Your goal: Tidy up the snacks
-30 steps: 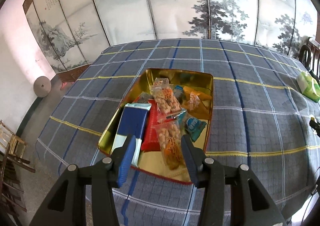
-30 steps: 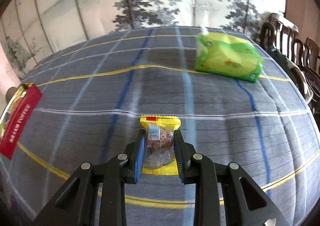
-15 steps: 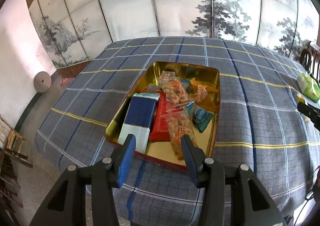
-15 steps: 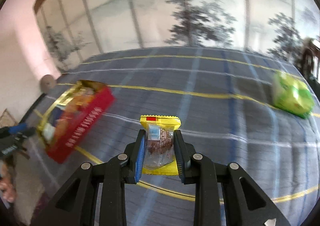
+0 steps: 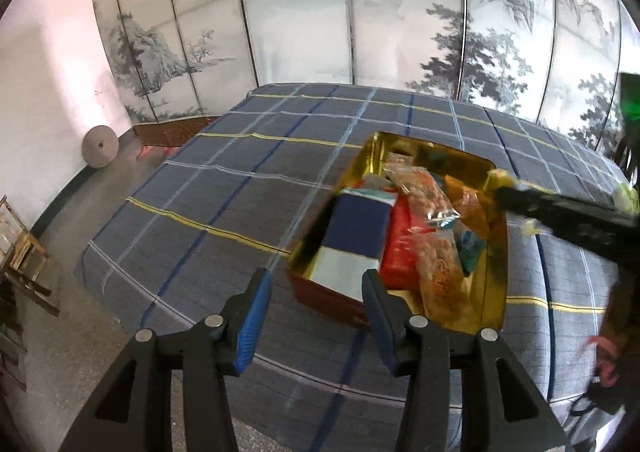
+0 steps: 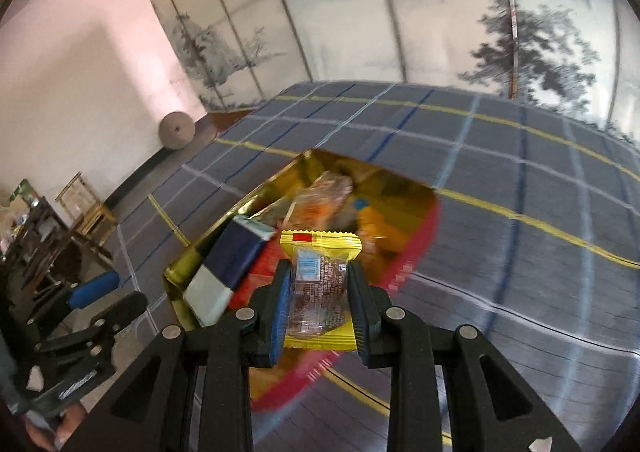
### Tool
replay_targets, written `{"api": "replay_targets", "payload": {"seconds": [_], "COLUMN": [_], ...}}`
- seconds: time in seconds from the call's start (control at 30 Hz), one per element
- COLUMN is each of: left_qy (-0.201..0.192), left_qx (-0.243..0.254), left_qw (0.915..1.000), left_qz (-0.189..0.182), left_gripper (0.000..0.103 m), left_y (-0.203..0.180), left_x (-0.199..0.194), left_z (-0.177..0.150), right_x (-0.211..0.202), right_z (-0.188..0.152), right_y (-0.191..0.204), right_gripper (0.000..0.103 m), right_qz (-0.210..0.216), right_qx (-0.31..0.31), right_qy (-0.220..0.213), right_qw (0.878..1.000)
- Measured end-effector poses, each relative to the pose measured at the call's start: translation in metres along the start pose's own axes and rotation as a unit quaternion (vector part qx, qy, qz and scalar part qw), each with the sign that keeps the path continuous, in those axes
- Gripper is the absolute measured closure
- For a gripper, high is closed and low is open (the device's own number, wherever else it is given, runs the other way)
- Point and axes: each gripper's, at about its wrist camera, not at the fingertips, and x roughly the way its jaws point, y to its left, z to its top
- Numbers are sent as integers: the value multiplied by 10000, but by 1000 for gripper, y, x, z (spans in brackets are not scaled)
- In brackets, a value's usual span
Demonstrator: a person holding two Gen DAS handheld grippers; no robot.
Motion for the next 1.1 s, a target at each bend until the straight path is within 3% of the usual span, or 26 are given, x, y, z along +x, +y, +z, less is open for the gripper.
{"api": "replay_targets", "payload": {"seconds": [0.17, 0.27, 0.37, 0.43, 0.63, 0.93, 1.1], "left_qy": [-144, -100, -56, -68, -185, -381, -664], "left_qx": [45, 105, 115, 92, 81, 97, 145], "left_qw": [9999, 9998, 9998, 9998, 9992, 9973, 9963], "left_qz": [-64, -101, -123, -145, -347, -617, -527], "left_gripper": [55, 55, 52, 42, 42, 30, 22], "left_y": [4, 3, 2, 3, 2, -4, -9], "left_x": [-5, -4, -4, -6, -19, -51, -76], "left_z": [3, 6, 7, 7, 8, 10, 11], "right_x": [32, 33, 14, -2, -58, -112, -132], "right_z": [8, 10, 7, 4, -22, -51, -59], "right_y": [19, 24, 28, 32, 47, 47, 44], "right_gripper": [74, 66, 65, 59, 46, 43, 43], "right_qz": [33, -2, 3, 18, -134, -290, -370], "right_qx": [-109, -113, -126, -185, -437, -479, -445], "right_qy": [131, 49, -228, -379, -938, -1228, -1360], "right_qw": [9999, 9999, 9997, 9991, 9945, 9908, 9890]}}
